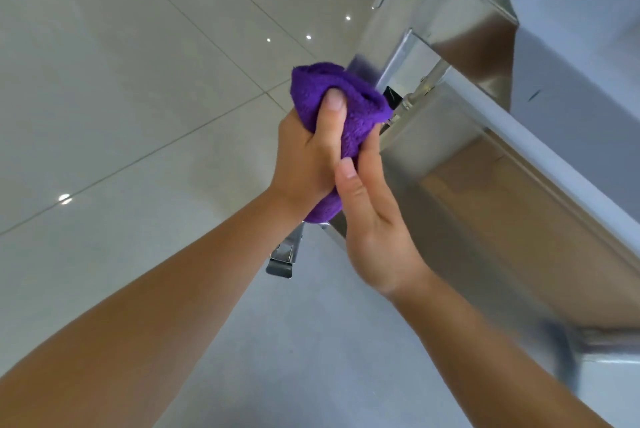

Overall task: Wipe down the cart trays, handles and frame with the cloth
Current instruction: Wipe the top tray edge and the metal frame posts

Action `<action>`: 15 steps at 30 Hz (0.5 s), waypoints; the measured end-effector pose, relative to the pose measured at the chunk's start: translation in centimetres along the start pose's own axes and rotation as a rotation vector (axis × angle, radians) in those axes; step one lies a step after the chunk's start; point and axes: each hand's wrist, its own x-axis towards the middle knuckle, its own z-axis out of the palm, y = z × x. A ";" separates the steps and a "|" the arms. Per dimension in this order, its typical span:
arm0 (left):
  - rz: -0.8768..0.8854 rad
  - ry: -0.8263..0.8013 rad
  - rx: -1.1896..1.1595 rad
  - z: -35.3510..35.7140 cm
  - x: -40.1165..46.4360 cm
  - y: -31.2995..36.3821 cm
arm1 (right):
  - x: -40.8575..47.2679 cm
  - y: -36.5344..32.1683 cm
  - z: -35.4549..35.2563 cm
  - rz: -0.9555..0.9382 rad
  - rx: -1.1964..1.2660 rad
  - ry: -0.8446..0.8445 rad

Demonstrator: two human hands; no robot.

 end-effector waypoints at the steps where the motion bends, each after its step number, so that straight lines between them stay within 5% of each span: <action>1: -0.016 0.012 -0.013 -0.1 0.0 -0.7 | 0.0 0.4 0.2 0.014 -0.026 -0.006; 10: -0.297 -0.017 0.155 -2.6 -3.2 -5.8 | -0.1 4.1 1.1 0.307 -0.512 -0.012; 15: -0.369 -0.131 0.271 -3.8 -4.4 -3.9 | -0.2 2.7 -0.3 0.292 -0.277 0.136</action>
